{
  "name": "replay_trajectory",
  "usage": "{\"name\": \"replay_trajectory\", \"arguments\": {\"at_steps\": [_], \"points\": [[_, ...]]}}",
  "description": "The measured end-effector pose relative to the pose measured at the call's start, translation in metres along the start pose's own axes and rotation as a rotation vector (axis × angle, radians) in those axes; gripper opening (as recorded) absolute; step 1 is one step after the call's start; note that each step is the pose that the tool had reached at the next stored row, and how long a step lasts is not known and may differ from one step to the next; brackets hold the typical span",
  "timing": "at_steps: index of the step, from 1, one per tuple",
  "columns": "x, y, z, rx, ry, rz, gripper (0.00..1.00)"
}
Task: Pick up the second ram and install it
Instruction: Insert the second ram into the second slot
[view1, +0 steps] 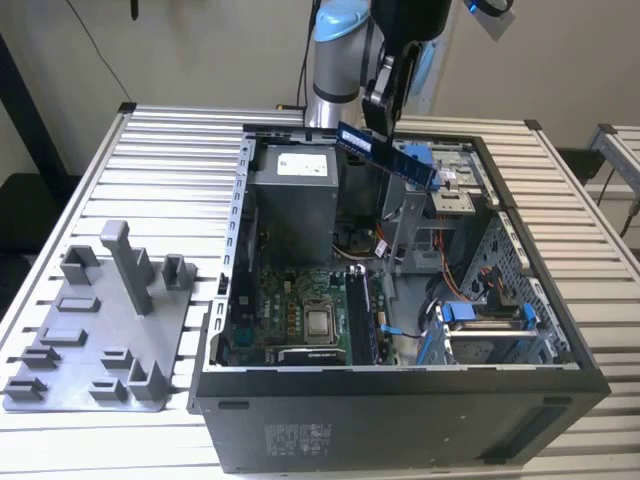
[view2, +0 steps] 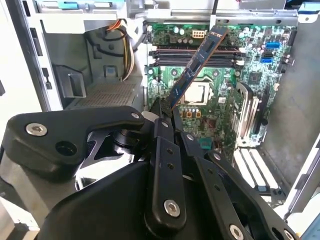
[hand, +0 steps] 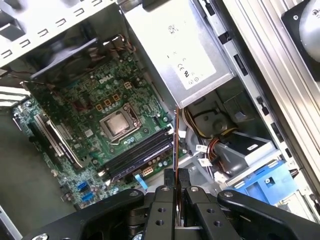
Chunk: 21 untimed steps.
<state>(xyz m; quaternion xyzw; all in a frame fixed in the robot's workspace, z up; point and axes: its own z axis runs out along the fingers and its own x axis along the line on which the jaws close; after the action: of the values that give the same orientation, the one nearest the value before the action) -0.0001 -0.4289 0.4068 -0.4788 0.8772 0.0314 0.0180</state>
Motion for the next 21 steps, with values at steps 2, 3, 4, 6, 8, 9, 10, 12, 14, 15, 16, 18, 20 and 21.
{"name": "replay_trajectory", "arguments": {"at_steps": [2, 3, 4, 6, 8, 9, 10, 12, 14, 15, 16, 18, 20, 21], "points": [[0.0002, 0.0000, 0.0000, 0.0010, -0.0005, 0.015, 0.14], [0.0002, 0.0000, 0.0000, 0.0017, -0.0010, 0.026, 0.14], [0.0002, 0.0000, 0.0000, 0.0025, -0.0014, 0.039, 0.14], [0.0002, 0.0000, 0.0000, 0.0041, -0.0024, 0.065, 0.14], [0.0003, 0.0000, 0.0000, 0.0052, -0.0033, 0.085, 0.14], [0.0003, 0.0000, 0.0001, 0.0058, -0.0036, 0.095, 0.14], [0.0003, 0.0000, 0.0001, 0.0064, -0.0040, 0.104, 0.14], [0.0003, 0.0000, 0.0001, 0.0075, -0.0047, 0.121, 0.14], [0.0003, 0.0000, 0.0000, 0.0089, -0.0054, 0.143, 0.14], [0.0003, 0.0000, 0.0001, 0.0094, -0.0057, 0.152, 0.14], [0.0003, 0.0000, 0.0003, 0.0101, -0.0057, 0.159, 0.14], [0.0003, 0.0000, 0.0008, 0.0124, -0.0045, 0.172, 0.14], [0.0004, 0.0000, 0.0014, 0.0152, -0.0029, 0.187, 0.14], [0.0004, 0.0000, 0.0017, 0.0169, -0.0018, 0.196, 0.14]]}}
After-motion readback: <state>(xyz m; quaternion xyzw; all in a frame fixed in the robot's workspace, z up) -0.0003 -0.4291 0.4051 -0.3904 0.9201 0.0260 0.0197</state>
